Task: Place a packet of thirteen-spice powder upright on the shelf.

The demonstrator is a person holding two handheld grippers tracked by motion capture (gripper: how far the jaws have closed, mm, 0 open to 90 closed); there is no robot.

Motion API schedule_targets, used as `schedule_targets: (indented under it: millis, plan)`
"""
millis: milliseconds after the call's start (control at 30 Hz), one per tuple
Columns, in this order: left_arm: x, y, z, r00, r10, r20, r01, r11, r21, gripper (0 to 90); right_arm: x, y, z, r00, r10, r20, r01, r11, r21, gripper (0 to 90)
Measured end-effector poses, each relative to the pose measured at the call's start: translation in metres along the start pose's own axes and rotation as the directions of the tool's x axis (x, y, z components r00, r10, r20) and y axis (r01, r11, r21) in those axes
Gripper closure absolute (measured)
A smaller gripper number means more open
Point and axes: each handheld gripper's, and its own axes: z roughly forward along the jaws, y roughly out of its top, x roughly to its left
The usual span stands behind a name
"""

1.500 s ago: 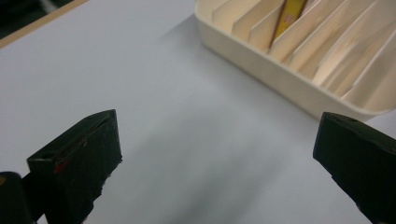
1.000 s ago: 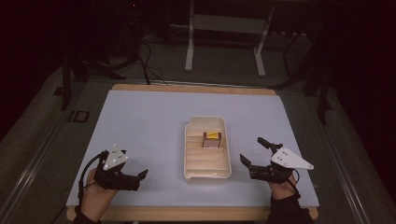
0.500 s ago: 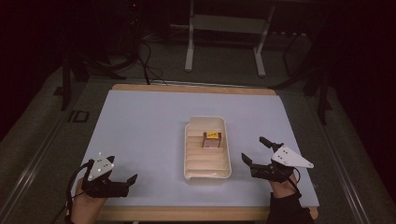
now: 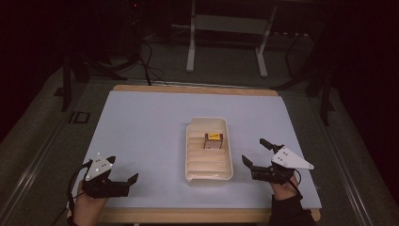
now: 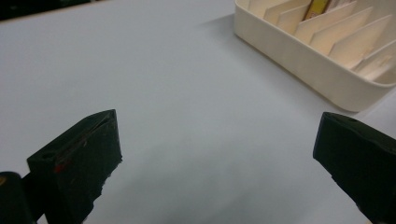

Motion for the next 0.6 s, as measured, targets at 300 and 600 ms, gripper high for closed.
schedule_targets:
  millis: [300,600]
  plan:
    - [-0.0017,-0.0007,0.0000,0.9997,0.023,-0.001,-0.023,0.9997,0.001,1.3,0.0007,0.0007,-0.0001,1.0000,-0.006,0.004,0.006,1.000,-0.001,14.2]
    - [-0.0011,-0.0012,-0.0002,0.9998,0.017,0.014,-0.017,0.9998,-0.003,1.2,0.0000,0.0000,-0.0001,1.0000,0.001,0.003,-0.001,1.000,0.000,14.2]
